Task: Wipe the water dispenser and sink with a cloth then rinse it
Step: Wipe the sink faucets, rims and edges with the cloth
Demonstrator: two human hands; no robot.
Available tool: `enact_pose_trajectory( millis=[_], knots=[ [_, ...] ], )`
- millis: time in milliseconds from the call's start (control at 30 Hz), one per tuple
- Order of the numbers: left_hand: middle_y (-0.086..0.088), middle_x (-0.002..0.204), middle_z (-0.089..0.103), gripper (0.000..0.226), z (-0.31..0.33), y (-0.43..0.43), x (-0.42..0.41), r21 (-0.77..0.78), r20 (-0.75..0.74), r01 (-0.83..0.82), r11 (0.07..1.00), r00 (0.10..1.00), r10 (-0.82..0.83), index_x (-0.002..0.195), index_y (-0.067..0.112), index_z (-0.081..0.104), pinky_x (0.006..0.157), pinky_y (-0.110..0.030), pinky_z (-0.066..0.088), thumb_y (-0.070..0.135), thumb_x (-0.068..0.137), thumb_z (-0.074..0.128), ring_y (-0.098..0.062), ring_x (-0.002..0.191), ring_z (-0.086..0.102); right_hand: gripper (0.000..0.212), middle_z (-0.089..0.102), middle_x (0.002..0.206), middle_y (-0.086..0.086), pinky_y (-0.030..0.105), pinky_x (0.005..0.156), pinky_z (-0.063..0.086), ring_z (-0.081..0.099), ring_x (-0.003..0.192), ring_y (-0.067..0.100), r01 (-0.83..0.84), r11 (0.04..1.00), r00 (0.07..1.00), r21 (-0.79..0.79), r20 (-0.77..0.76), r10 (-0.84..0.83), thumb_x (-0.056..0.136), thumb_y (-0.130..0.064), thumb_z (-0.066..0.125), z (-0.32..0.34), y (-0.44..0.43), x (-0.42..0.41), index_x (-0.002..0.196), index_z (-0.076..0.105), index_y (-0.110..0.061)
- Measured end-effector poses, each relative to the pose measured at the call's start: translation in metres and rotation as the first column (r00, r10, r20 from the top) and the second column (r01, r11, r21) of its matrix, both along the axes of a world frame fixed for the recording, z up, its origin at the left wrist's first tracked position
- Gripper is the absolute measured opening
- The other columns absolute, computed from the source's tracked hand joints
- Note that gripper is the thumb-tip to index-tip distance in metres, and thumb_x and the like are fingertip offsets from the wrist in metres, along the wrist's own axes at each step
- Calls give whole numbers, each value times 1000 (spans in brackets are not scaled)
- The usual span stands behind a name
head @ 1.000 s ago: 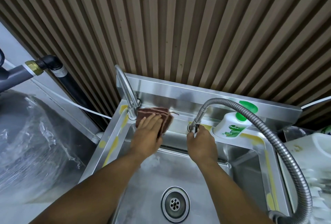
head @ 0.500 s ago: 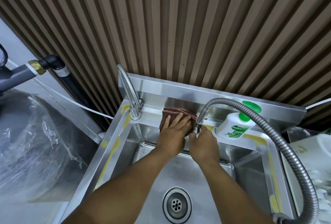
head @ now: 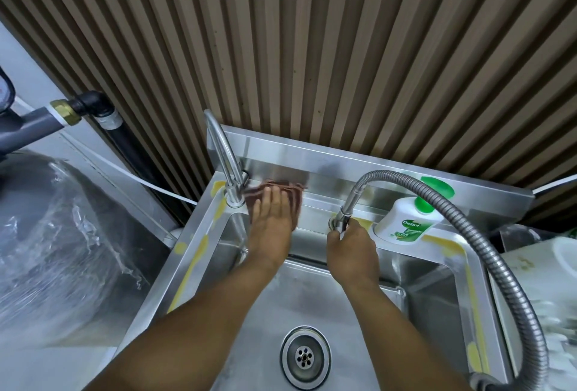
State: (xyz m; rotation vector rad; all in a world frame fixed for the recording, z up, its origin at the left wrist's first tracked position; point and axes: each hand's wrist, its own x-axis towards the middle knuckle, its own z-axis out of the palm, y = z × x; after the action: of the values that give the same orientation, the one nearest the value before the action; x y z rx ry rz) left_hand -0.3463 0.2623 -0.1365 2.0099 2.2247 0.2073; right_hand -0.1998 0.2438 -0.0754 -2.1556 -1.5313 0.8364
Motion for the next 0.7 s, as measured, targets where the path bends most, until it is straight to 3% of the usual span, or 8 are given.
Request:
enact_pose_trajectory(
  millis=[100, 167, 267, 367, 467, 533, 700],
  knots=[
    [-18, 156, 44, 61, -6, -3, 37, 54, 76, 215, 975, 973, -218, 146, 2, 49, 119, -54, 31, 8, 87, 60, -38, 148, 34, 22, 64, 117, 11, 37, 77, 40, 60, 108, 36, 7, 1000, 1000, -2, -2, -7, 98, -25, 49, 0, 0, 0, 115, 60, -16],
    [-13, 148, 55, 51, -3, 3, 47, 70, 105, 331, 941, 936, -337, 140, 5, 58, 117, -50, 36, 18, 91, 50, -35, 144, 43, 23, 65, 117, 11, 38, 78, 41, 60, 108, 36, 15, 1000, 1000, -6, -9, -15, 97, -24, 49, 1, 1, -1, 115, 60, -14],
    [-7, 164, 33, 67, 9, 9, 26, 39, 67, 429, 903, 900, -430, 154, 10, 41, 125, -38, 10, -2, 89, 53, -27, 156, 17, 22, 64, 116, 12, 38, 80, 43, 60, 108, 36, 5, 1000, 1000, -1, -1, -5, 98, -24, 51, 1, 0, -1, 114, 59, -13],
    [0, 169, 20, 78, 15, 6, -5, -48, 13, 517, 855, 856, -517, 159, 16, 29, 125, -36, 2, -8, 88, 50, -19, 158, 4, 23, 64, 117, 12, 37, 78, 40, 59, 109, 36, -6, 1000, 1000, 6, 7, 5, 99, -24, 51, 2, -1, -1, 117, 58, -13],
    [-3, 171, 5, 75, 15, -1, -20, -132, -113, 442, 887, 882, -457, 162, 13, 12, 125, -36, -2, -4, 95, 42, -22, 158, -4, 23, 64, 117, 12, 37, 80, 42, 60, 108, 35, -15, 1000, 1000, 9, 21, 14, 100, -26, 50, 2, 0, 1, 118, 59, -14],
    [-9, 171, -5, 74, 15, -4, -29, -187, -173, 297, 936, 928, -329, 161, 8, 0, 126, -40, -1, -4, 99, 38, -28, 157, -8, 25, 64, 117, 11, 38, 81, 44, 61, 108, 35, -25, 1000, 999, 7, 20, 24, 100, -27, 49, 2, 0, 1, 120, 59, -16],
    [-29, 166, -7, 68, 15, 2, -29, -219, -236, 46, 975, 967, -98, 157, -7, -4, 125, -49, 6, -6, 101, 34, -44, 155, -4, 25, 64, 118, 9, 35, 76, 39, 61, 106, 34, -24, 1000, 1000, 4, 20, 24, 100, -29, 48, 1, -1, 2, 120, 60, -18]
  ],
)
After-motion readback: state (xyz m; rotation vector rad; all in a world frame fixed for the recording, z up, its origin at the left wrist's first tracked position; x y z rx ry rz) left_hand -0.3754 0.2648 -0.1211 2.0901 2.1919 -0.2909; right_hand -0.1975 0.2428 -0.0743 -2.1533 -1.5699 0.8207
